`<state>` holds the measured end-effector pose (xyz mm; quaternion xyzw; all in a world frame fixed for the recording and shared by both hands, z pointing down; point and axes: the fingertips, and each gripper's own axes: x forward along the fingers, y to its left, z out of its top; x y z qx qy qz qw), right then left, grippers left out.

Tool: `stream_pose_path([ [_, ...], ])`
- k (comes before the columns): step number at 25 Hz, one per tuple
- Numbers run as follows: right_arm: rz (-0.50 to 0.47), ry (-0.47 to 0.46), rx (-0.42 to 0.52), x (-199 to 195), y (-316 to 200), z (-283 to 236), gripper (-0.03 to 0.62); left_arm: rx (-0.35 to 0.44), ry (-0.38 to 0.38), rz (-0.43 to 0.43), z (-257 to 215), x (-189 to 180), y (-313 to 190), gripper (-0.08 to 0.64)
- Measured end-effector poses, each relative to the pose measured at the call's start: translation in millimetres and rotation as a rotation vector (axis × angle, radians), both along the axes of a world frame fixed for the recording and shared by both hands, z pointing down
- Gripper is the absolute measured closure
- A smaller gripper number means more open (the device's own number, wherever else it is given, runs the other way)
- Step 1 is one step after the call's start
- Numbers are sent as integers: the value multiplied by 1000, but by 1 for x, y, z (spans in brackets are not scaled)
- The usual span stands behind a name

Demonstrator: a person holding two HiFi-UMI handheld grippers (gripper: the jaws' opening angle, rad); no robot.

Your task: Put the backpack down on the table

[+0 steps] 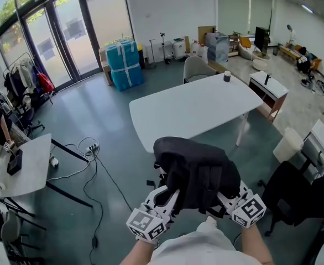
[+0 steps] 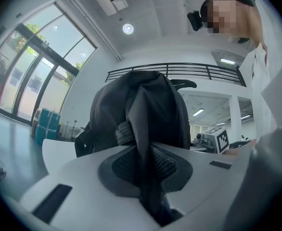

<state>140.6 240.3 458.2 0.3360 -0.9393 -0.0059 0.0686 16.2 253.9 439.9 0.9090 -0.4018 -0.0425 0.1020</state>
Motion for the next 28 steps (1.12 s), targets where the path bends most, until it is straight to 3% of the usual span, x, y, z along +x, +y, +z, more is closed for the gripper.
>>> stream_pose_path([
  [10, -27, 25, 15, -4, -26, 5, 482, -19, 30, -22, 7, -1, -23, 500],
  [20, -87, -8, -8, -8, -119, 4, 485, -36, 27, -62, 5, -2, -111, 500],
  [28, -75, -17, 17, 9, -184, -7, 486, -29, 21, -60, -4, 15, -178, 500],
])
